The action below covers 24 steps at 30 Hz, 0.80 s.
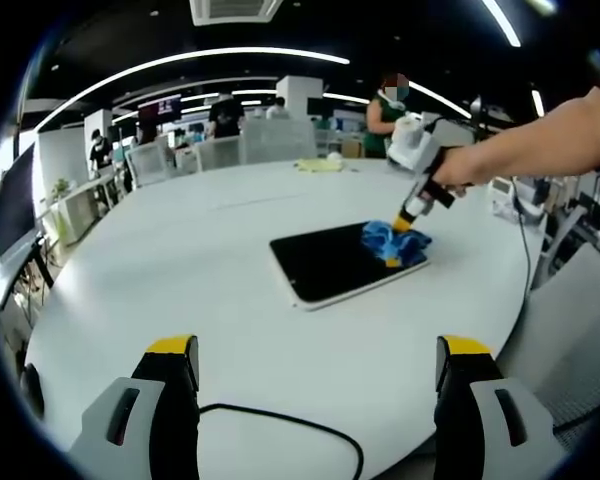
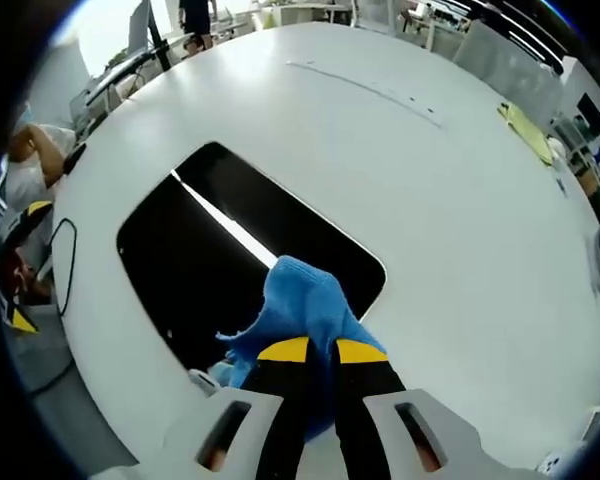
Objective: Wipe the mirror surface with the cleaning cloth until all visible marks leave the cleaned area.
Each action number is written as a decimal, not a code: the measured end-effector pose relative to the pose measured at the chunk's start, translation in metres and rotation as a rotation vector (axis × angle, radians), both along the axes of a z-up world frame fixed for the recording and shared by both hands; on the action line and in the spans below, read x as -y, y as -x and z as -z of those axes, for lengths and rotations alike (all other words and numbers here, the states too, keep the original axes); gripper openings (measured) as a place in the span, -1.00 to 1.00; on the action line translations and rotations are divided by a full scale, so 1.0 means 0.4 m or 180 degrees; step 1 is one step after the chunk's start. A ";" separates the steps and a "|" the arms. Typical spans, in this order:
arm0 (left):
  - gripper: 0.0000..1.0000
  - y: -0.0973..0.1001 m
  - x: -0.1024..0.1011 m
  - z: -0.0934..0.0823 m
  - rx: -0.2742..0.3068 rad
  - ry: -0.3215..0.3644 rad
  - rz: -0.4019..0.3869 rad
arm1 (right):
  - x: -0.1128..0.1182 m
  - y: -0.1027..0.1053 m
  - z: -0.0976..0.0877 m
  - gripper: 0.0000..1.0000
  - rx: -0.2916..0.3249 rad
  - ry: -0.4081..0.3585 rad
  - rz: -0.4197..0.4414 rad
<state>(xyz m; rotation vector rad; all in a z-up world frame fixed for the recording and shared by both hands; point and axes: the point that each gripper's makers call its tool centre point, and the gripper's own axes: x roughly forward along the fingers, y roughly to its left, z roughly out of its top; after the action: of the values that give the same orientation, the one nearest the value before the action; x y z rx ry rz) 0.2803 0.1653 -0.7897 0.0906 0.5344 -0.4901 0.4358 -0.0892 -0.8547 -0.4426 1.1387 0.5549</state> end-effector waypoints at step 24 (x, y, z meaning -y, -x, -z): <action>0.98 0.000 0.000 0.002 -0.0010 -0.0023 0.0011 | -0.003 0.084 0.000 -0.93 0.0114 -0.0030 -0.0017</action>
<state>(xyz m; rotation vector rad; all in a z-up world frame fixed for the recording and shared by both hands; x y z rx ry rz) 0.2801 0.1652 -0.7904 0.0976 0.5391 -0.4918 0.4020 -0.0880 -0.8548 -0.4460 1.1004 0.5548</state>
